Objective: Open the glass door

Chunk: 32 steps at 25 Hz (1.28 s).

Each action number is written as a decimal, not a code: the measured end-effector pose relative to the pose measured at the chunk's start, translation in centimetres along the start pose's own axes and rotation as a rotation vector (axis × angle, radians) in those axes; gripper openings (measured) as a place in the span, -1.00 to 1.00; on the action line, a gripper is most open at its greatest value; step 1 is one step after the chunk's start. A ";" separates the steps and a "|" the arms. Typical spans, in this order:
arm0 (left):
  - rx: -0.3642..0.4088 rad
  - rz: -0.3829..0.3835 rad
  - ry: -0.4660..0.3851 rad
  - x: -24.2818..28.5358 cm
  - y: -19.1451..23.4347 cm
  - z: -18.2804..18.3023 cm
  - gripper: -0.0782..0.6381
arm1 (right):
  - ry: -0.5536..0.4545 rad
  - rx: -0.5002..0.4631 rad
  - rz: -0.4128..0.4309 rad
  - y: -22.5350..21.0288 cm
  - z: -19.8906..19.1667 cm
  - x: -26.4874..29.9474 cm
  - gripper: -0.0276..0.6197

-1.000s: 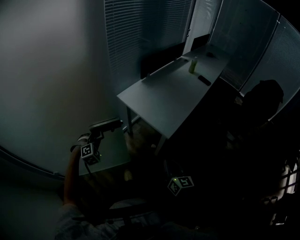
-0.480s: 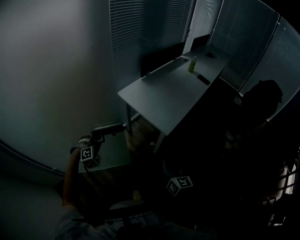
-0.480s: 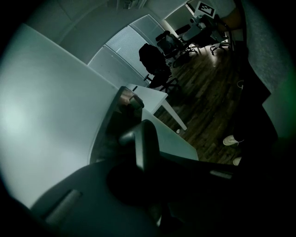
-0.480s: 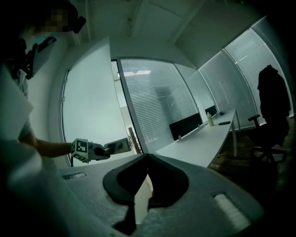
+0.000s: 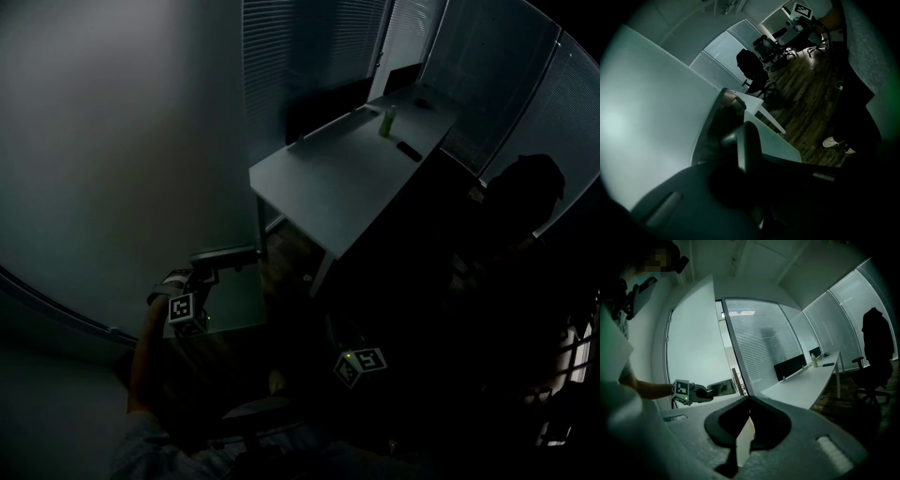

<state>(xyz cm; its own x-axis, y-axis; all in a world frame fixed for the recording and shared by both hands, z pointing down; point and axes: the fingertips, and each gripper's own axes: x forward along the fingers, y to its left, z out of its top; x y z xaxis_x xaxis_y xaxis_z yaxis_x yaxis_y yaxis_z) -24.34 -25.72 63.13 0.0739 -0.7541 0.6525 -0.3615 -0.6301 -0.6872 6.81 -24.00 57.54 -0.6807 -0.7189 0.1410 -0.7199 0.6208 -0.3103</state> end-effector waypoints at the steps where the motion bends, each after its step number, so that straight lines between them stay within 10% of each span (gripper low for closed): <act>1: 0.002 0.000 -0.005 -0.2 -0.2 0.2 -0.76 | 0.004 0.004 -0.005 0.2 -0.1 -0.3 -0.91; 32: 0.106 -0.010 -0.100 -6.9 -7.5 2.7 -0.76 | -0.017 0.002 -0.146 9.4 -3.4 -15.0 -0.91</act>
<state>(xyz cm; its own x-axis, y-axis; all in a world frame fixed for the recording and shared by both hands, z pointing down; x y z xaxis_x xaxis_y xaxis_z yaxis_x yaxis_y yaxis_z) -19.69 -16.31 62.92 0.1715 -0.7589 0.6283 -0.2608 -0.6499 -0.7138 9.78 -6.36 55.68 -0.5659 -0.8071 0.1686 -0.8111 0.5082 -0.2896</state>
